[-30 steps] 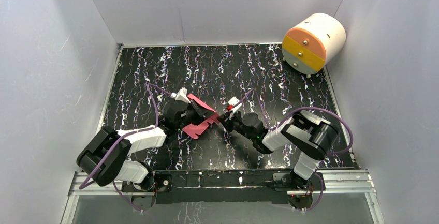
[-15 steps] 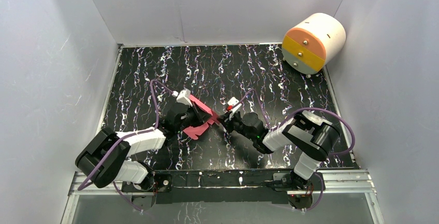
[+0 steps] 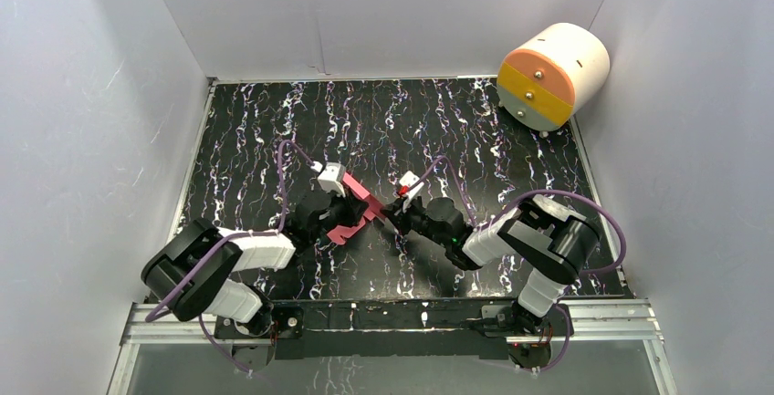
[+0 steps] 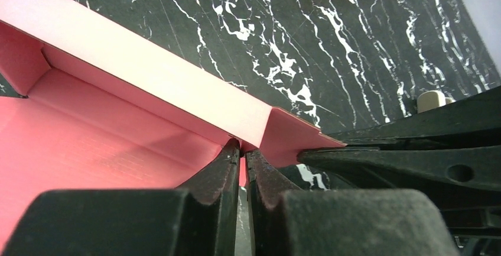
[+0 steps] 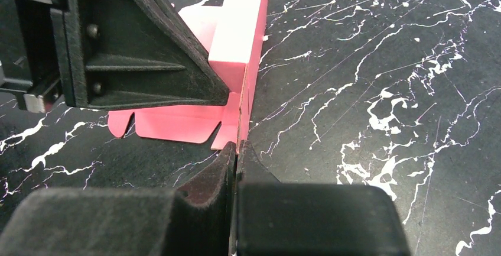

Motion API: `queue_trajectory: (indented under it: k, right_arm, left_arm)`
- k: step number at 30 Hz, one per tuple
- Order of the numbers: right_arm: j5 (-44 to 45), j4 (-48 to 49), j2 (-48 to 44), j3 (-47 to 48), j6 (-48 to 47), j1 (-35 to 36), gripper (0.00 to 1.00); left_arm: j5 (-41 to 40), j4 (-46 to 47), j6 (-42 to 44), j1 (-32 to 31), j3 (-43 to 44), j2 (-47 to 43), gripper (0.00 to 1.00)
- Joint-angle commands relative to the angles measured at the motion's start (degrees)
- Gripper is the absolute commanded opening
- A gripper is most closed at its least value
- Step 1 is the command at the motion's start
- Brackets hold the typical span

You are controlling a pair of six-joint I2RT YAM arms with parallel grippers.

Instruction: Fold the paper box

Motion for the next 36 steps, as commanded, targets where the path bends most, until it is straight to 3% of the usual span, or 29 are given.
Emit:
queue_trajectory:
  k: [1,6,13,24,36]
  right_arm:
    - [-3.2,2.0,-1.9,2.1,1.0,0.4,0.03]
    - [-1.9,0.1,-3.2,2.2,0.9,0.3,0.04]
    - [0.8,-2.5,-4.1,2.7,0.3,0.3,0.04]
    - [1.4,-3.8,-4.6,2.8,-0.8,0.3,0.04]
    - [0.7,-3.2,-4.4,2.5,-0.5,0.3,0.04]
  left_arm:
    - [-5.4,7.2,6.9,-0.1,-0.8,2.4,0.08]
    - [-3.1,8.2,8.0,-0.4,-1.4,1.3,0.21]
    - [-1.1,6.8,10.7,-1.0,-6.7,-7.7,0.37]
    - [-7.5,-2.4,8.5,-5.1,-12.4,-19.2,0.50]
    - [-24.7,3.1,15.6,-17.4,-5.5,-4.0,0.67]
